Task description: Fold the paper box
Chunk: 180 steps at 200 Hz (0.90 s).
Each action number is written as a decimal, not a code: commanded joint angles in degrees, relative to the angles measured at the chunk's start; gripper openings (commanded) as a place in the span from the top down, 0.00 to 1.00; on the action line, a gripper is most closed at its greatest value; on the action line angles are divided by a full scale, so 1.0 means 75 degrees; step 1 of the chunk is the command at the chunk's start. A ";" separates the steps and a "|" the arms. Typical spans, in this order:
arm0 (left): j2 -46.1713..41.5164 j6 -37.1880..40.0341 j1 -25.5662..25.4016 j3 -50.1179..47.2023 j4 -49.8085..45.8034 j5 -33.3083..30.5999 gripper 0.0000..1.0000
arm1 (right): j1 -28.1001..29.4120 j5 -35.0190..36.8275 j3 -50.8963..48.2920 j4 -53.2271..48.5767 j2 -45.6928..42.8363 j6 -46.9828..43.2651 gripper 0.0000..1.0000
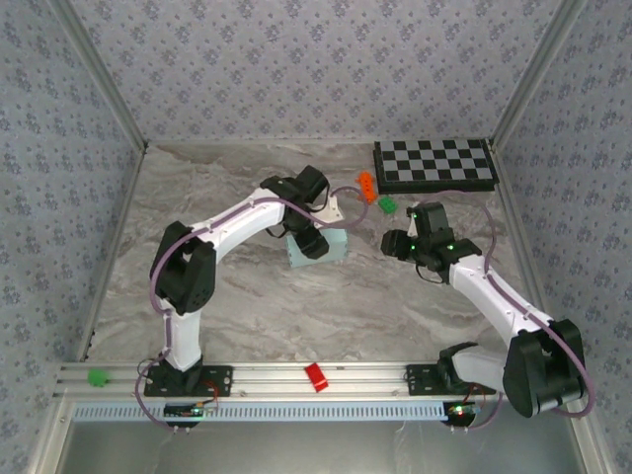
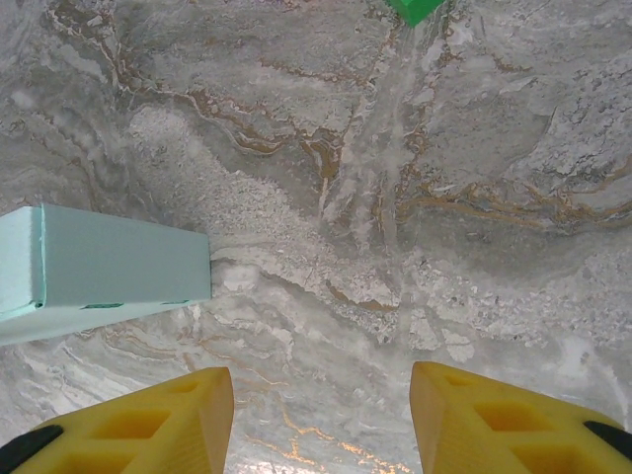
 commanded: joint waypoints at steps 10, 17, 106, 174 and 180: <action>-0.0017 0.0141 -0.0082 -0.0033 0.0287 -0.0382 0.41 | -0.0084 -0.0120 -0.0085 0.0026 -0.0118 0.0104 0.48; -0.0062 0.0124 -0.0095 -0.0103 0.0408 -0.0510 0.43 | -0.0099 -0.0129 -0.0086 0.0028 -0.0109 0.0105 0.48; -0.0456 0.0083 -0.0112 -0.0684 0.0956 -0.0984 0.56 | -0.0162 -0.0119 -0.0109 0.0052 -0.0121 0.0056 0.48; -0.0819 0.0106 -0.0104 -0.0836 0.1134 -0.1810 0.64 | -0.0185 -0.0129 -0.0271 0.0183 -0.0087 0.0082 0.48; -0.0872 0.0104 -0.0111 -0.0864 0.1201 -0.1981 0.64 | -0.0177 -0.0130 -0.0274 0.0195 -0.0080 0.0089 0.48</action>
